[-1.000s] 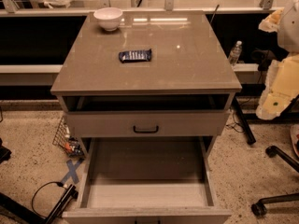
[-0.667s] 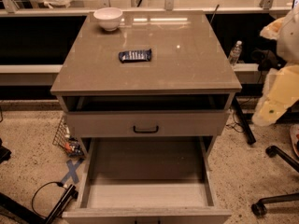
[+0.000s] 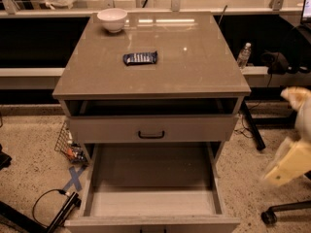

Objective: Close middle drawer

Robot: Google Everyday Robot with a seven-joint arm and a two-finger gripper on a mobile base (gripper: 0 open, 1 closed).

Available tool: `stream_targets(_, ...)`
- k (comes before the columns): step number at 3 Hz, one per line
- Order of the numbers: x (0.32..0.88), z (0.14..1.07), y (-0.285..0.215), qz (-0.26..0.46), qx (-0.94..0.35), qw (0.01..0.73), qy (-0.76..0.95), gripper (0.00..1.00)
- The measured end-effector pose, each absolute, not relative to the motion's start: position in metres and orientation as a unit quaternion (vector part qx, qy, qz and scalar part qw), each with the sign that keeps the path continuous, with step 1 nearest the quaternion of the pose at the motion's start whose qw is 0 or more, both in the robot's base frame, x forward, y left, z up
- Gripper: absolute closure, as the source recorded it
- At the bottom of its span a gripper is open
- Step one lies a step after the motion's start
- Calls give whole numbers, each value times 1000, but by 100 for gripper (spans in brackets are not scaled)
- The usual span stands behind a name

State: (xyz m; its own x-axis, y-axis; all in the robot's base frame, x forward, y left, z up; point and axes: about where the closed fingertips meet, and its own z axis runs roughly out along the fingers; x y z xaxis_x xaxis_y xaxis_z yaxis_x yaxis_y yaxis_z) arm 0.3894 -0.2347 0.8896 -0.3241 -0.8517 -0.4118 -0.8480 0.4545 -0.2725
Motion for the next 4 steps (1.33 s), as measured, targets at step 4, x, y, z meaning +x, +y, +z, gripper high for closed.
stream_targets(4,342,725,-243,57,-466,337,816,0)
